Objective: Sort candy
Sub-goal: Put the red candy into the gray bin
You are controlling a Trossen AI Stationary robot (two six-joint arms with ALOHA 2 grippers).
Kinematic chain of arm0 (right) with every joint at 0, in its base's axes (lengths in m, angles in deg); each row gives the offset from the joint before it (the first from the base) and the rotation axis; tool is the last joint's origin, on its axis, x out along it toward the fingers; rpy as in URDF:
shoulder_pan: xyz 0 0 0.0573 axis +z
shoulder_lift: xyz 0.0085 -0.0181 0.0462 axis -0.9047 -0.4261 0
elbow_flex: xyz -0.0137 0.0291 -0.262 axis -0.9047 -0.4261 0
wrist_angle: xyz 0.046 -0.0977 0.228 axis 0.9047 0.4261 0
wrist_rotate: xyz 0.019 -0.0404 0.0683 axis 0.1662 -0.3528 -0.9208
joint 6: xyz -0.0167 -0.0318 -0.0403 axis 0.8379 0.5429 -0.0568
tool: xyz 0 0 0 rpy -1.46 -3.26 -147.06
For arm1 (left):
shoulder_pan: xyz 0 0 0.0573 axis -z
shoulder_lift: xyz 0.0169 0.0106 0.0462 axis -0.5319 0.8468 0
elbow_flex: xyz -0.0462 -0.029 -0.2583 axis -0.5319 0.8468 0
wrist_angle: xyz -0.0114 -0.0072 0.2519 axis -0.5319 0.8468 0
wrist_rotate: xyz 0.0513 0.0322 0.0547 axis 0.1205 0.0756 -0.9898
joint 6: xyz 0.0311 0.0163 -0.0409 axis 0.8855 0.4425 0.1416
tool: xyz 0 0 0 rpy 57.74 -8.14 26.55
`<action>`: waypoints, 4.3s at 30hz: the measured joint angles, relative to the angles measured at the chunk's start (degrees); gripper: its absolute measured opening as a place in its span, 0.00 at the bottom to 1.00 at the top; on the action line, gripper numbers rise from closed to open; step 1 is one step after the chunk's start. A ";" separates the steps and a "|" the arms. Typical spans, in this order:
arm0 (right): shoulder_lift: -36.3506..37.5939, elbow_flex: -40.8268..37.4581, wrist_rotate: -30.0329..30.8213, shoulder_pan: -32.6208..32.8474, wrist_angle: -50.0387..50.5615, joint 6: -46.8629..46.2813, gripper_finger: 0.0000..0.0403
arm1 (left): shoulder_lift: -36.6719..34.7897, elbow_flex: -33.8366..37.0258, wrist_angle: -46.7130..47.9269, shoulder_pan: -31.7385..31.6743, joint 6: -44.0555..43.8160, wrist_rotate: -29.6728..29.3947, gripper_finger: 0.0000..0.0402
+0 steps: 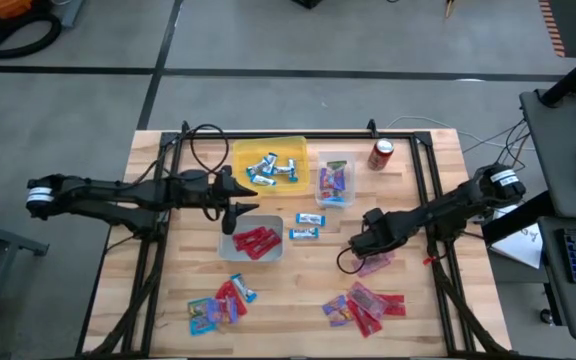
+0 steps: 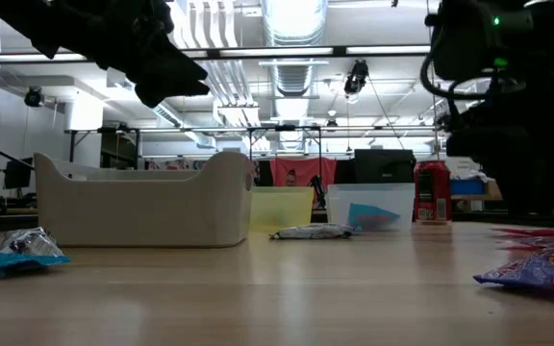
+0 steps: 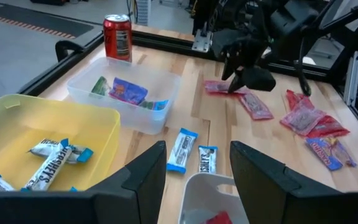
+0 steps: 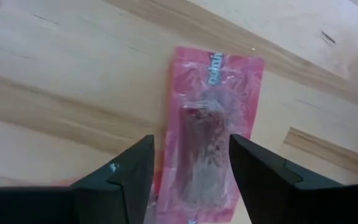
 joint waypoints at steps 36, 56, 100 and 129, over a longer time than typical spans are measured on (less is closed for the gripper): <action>11.13 -1.91 14.80 1.43 -19.70 16.23 0.02 | 2.56 0.02 -6.16 6.18 0.03 0.07 0.40; 3.04 0.53 13.72 -0.84 -10.22 8.85 0.02 | 6.53 0.02 -11.80 8.39 0.44 0.02 0.40; -3.97 2.30 9.13 -0.57 -17.82 14.44 0.03 | 12.11 0.02 -15.88 9.20 -0.42 -0.07 0.40; -1.04 2.02 -5.62 2.49 -85.63 76.20 0.03 | 25.40 -0.01 -44.32 13.83 4.79 10.63 0.40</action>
